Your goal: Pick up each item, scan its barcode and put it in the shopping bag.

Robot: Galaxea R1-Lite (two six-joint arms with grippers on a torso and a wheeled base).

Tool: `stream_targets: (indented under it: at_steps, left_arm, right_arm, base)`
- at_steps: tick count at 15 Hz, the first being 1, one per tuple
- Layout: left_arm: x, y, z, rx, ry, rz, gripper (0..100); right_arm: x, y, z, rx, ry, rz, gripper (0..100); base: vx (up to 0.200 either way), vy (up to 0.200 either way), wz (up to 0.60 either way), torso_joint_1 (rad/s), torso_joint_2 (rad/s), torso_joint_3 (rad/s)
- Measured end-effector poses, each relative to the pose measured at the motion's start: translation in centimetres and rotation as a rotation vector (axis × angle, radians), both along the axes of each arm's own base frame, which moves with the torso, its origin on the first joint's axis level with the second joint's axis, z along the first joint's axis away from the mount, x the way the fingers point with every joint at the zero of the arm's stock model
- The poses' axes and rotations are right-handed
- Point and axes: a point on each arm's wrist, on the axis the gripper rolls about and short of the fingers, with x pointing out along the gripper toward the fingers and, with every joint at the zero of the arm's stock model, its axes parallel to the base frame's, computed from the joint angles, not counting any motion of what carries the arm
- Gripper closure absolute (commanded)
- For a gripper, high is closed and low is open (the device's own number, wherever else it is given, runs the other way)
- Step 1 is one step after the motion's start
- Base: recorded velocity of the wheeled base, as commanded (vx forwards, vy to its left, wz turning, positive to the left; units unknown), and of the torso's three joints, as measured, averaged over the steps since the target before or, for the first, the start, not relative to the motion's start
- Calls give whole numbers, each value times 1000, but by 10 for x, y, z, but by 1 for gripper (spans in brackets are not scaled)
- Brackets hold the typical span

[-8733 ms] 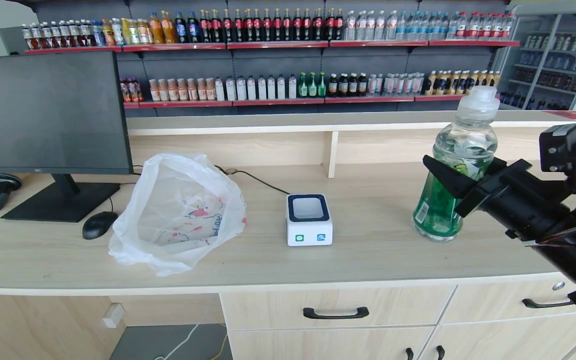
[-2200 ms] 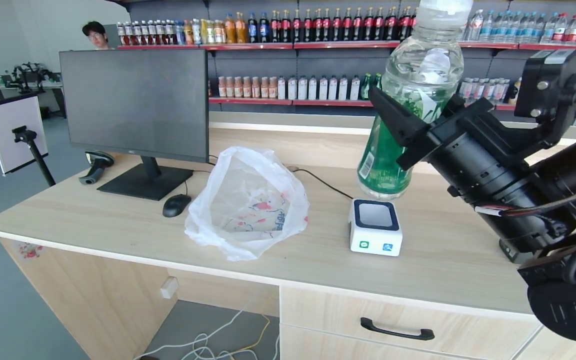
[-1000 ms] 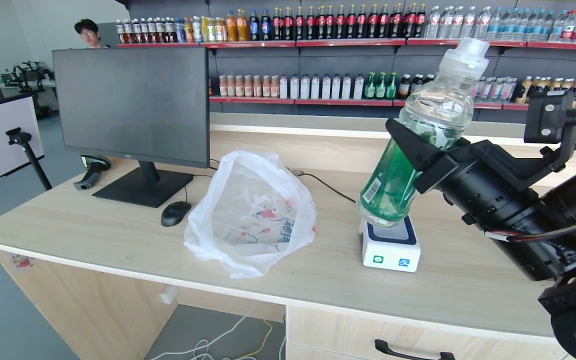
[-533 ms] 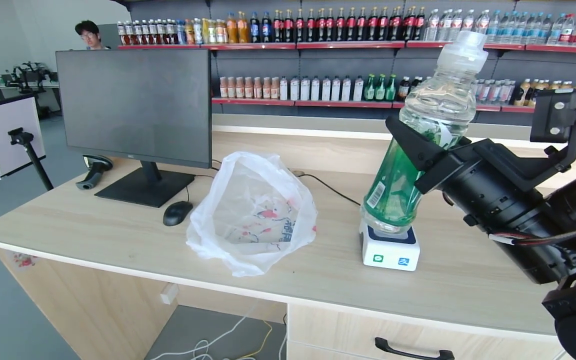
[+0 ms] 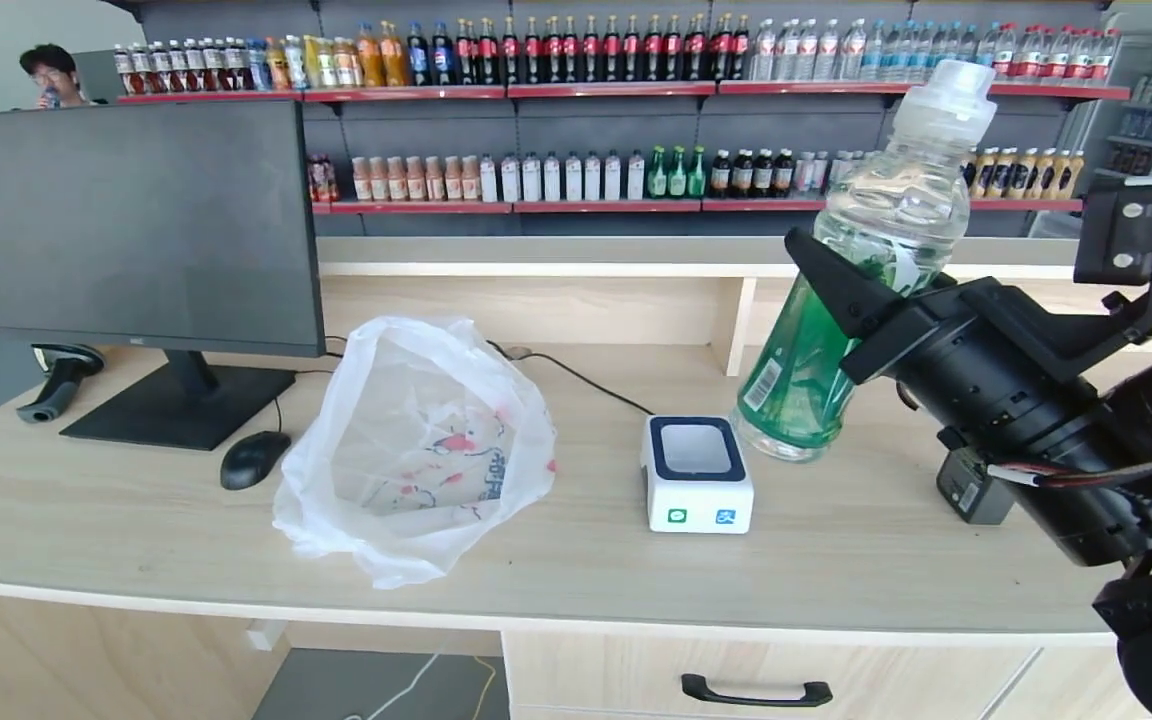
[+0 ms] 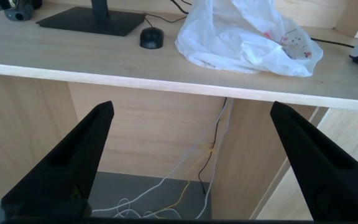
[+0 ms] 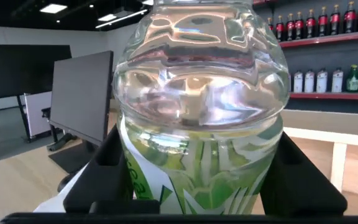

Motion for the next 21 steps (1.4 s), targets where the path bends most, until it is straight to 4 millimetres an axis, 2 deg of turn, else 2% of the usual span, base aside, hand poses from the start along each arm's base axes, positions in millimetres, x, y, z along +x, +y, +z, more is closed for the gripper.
stream_targets:
  at_steps: [11,19,21]
  left_arm:
    - [0,0,0,0,1,-1,0]
    - [0,0,0,0,1,-1,0]
    - [0,0,0,0,1,-1,0]
  right_arm:
    - [-1,-2,-2,-6,8,-5,100]
    - [1,-3,-5,-11,19,-20,100]
    - [2,0,-8,-19,28,0,100]
  base:
    - [0,200,0,2,2,1]
    - [0,0,0,0,0,0]
    - [0,0,600,2,0,2]
